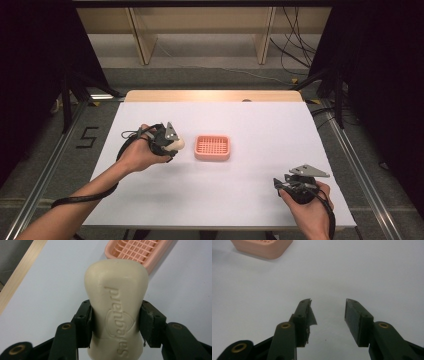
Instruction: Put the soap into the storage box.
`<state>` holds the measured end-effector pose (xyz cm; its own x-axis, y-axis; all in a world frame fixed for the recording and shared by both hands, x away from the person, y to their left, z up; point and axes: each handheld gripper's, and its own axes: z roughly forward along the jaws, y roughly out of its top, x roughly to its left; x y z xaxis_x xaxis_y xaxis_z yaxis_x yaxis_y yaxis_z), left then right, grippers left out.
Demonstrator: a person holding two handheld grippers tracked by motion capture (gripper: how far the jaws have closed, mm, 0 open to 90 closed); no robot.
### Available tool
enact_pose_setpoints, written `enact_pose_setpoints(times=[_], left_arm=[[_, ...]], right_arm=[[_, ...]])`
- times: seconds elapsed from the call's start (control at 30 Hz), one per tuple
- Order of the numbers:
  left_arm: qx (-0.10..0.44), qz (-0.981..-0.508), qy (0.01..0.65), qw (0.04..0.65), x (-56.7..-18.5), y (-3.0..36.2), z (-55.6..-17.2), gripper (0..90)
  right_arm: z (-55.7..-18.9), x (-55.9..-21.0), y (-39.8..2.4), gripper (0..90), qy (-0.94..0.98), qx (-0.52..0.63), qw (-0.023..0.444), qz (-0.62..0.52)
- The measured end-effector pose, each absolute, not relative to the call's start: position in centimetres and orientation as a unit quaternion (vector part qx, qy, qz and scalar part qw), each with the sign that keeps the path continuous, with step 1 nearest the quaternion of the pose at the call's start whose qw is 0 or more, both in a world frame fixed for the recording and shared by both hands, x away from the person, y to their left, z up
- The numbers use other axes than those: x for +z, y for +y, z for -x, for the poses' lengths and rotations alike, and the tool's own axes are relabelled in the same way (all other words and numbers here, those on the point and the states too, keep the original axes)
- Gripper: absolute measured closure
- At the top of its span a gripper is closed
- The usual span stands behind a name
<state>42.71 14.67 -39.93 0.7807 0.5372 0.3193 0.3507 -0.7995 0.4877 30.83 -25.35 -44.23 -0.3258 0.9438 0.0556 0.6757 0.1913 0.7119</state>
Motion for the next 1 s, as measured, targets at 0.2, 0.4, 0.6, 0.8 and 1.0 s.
enact_pose_setpoints(times=[0.2, 0.4, 0.6, 0.8, 1.0], left_arm=[[0.227, -0.923, 0.234, 0.207, -40.0, 14.3, -42.9, 49.6], [0.222, -0.926, 0.226, 0.204, -40.2, 13.9, -43.0, 49.6], [0.225, -0.925, 0.228, 0.206, -40.2, 13.6, -43.1, 49.6], [0.219, -0.928, 0.221, 0.205, -40.2, 13.3, -43.3, 49.6], [0.221, -0.929, 0.214, 0.206, -40.2, 12.9, -43.3, 49.6]], right_arm=[[-30.9, -44.3, -25.6, 56.6, 0.746, 0.335, 0.21, -0.537], [-30.7, -44.1, -25.6, 56.6, 0.746, 0.327, 0.214, -0.539], [-30.6, -44.1, -25.4, 56.4, 0.74, 0.329, 0.206, -0.549], [-30.7, -44.2, -25.5, 56.4, 0.744, 0.33, 0.208, -0.542], [-30.7, -44.3, -25.5, 56.4, 0.741, 0.332, 0.211, -0.545]])
